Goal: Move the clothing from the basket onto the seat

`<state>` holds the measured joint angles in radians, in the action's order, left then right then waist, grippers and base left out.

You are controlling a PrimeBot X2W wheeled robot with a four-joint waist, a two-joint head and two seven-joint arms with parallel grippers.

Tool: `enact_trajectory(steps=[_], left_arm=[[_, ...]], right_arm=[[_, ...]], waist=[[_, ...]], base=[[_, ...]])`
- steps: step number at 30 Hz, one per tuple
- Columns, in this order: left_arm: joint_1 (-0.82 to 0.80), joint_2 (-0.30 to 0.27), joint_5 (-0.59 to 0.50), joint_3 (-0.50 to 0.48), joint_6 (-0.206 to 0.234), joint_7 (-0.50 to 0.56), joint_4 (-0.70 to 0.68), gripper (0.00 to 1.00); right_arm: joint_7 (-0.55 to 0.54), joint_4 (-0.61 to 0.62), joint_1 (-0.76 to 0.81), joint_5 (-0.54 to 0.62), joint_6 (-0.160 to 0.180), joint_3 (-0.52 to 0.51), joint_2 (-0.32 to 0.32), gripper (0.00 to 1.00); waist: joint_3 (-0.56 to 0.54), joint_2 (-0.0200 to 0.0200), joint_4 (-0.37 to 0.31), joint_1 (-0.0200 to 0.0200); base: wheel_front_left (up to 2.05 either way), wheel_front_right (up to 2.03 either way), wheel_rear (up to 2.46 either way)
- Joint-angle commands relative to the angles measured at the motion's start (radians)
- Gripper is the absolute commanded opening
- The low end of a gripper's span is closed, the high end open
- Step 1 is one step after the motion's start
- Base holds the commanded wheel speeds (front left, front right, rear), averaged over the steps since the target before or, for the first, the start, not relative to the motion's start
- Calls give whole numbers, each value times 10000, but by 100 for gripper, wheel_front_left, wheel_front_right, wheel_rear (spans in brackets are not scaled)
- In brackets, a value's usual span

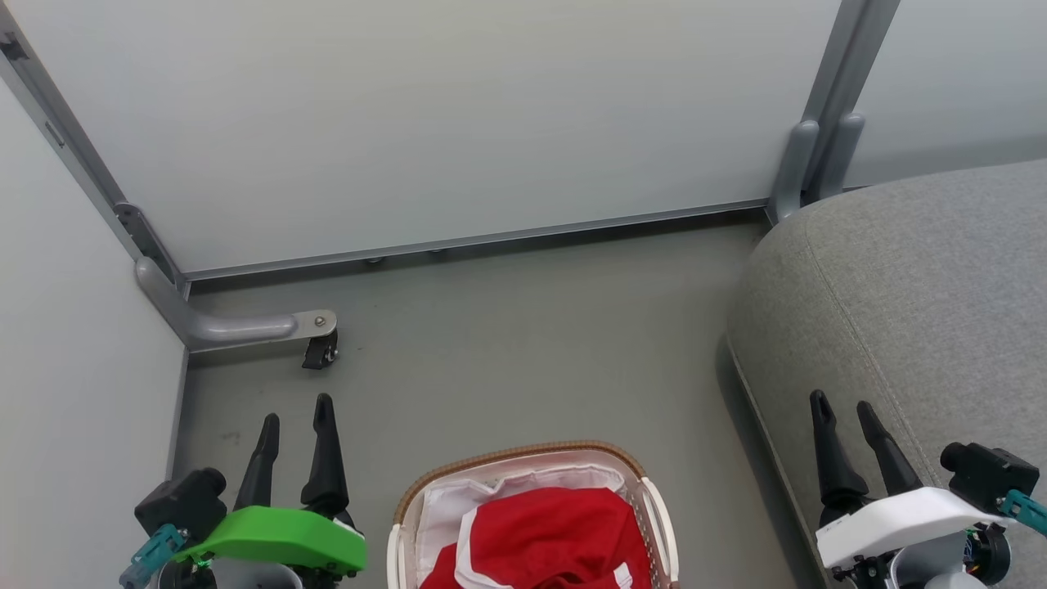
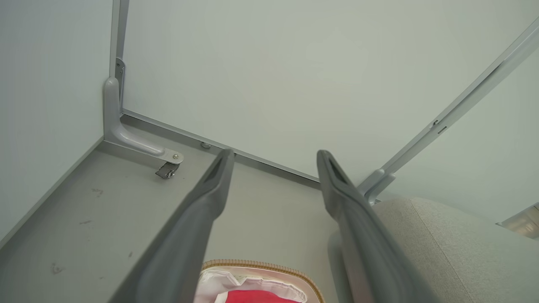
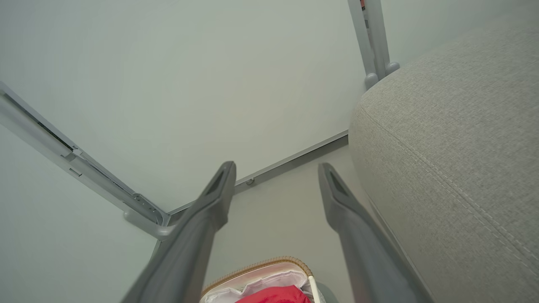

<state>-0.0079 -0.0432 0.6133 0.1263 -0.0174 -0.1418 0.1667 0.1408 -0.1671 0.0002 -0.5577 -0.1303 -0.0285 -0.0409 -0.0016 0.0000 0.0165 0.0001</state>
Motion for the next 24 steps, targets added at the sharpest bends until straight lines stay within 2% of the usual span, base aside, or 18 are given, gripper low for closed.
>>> enact_trajectory(steps=[1,24], left_arm=[[80,-72,-294,24,30,-86,-55,100],[238,-85,-2185,336,170,-637,380,100]], right_arm=[[99,78,65,338,-4,47,-72,100],[649,233,175,2524,-4,50,-94,100]], waist=[[2,0,10,0],[83,0,143,0]], base=[[0,0,0],[0,0,0]])
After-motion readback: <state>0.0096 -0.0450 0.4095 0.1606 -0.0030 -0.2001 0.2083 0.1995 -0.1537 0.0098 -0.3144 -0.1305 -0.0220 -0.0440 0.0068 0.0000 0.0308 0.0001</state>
